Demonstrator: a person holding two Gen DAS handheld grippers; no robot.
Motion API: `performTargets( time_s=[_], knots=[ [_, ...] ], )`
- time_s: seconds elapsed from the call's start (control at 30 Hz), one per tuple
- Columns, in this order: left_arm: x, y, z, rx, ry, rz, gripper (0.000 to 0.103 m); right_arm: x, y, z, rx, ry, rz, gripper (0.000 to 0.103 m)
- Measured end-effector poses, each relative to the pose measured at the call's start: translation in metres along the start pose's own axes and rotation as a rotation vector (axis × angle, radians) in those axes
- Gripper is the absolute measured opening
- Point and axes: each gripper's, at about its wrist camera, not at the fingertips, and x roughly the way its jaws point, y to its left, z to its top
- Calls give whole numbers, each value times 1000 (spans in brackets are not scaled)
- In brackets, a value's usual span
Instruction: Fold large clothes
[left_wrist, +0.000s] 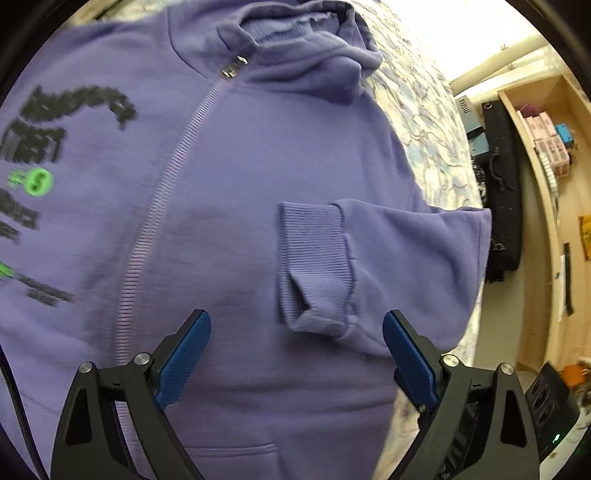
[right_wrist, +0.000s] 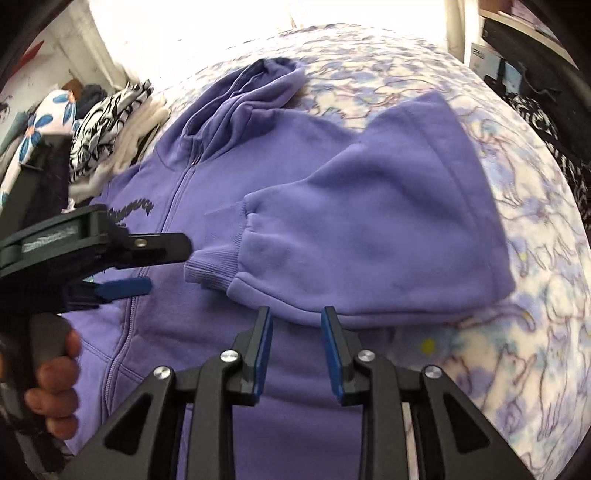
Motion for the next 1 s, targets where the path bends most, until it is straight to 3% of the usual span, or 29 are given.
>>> performTargets(
  time_s=[0.1,0.23,0.27,0.3,0.37,0.5,0.73,0.87,1.0],
  knots=[
    [16,-6,3,-13,25,-32,72,-5,-6,-4,27,-6,4,27],
    [36,-14,3,-35,58,-50,66,-4,-8,-10,47,6,17,27],
    [38,-16,3,-37,59,-51,55,-3,-8,-11,47,7,17,27],
    [40,-17,3,-35,65,-49,34,-3,-8,-13,47,9,18,27],
    [48,-23,4,-34,85,-41,10,-4,-8,-15,48,12,19,27],
    [33,-42,6,16,18,29,8,-10,-11,-20,59,12,12,27],
    [-35,-100,12,267,-214,141,8,-22,-23,-25,102,0,-8,27],
    [-85,-97,21,331,-346,218,8,-26,-25,-25,121,-16,-16,27],
    [-115,-67,34,302,-421,310,8,-26,-23,-21,124,-23,-11,27]
  ],
)
